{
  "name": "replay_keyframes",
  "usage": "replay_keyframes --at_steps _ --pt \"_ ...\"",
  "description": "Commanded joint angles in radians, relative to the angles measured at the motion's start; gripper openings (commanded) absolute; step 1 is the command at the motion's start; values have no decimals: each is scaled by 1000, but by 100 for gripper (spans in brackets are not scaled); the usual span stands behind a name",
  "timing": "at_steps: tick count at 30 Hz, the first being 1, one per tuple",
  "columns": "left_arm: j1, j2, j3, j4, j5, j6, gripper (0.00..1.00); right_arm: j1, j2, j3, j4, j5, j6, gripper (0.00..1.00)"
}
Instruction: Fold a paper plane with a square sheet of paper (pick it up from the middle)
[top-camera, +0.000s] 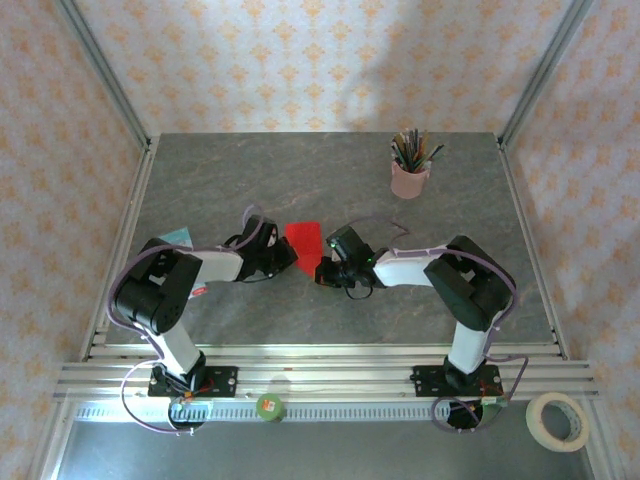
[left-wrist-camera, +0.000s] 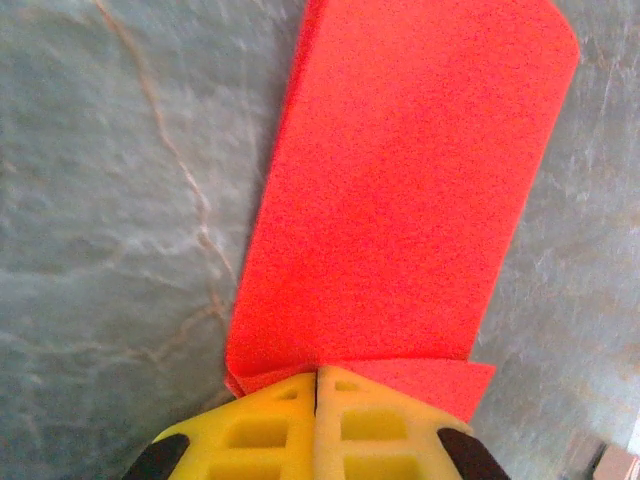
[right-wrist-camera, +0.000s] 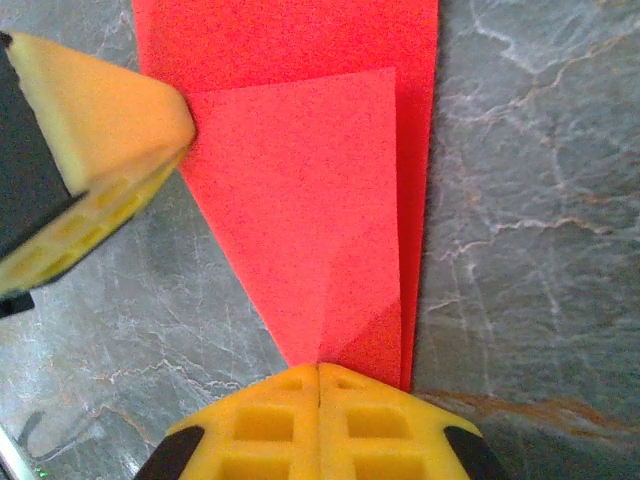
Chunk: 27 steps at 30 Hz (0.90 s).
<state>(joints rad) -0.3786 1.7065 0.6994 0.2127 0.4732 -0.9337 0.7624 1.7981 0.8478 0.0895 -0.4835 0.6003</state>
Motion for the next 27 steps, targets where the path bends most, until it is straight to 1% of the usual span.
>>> replay_keyframes --at_steps 1,4,8,13,15,17,20,24,26,27 --pt "78 40 6 -81 -81 62 8 -5 69 -83 -287 134 3 0" --pt "110 33 12 -92 -82 83 8 -5 64 -77 -284 134 4 0" --pt "128 23 38 -119 -85 119 8 -5 56 -67 -263 113 -9 0" --pt "138 -7 99 -168 -84 180 8 -5 7 -7 -247 72 -111 2" --pt "138 -37 100 -164 -69 183 8 -6 -31 29 -230 53 -138 4" --pt "138 -78 84 -141 -42 166 8 -6 -82 51 -174 28 -135 8" --pt "136 -148 33 -83 5 124 11 -6 -165 39 -41 49 -69 20" --pt "129 -217 -26 -48 50 100 19 -6 -217 -39 141 163 89 26" --pt "120 -243 -53 -37 65 89 25 -6 -224 -87 225 180 157 29" --pt "113 -252 -67 -26 73 82 28 -6 -219 -99 238 180 184 30"
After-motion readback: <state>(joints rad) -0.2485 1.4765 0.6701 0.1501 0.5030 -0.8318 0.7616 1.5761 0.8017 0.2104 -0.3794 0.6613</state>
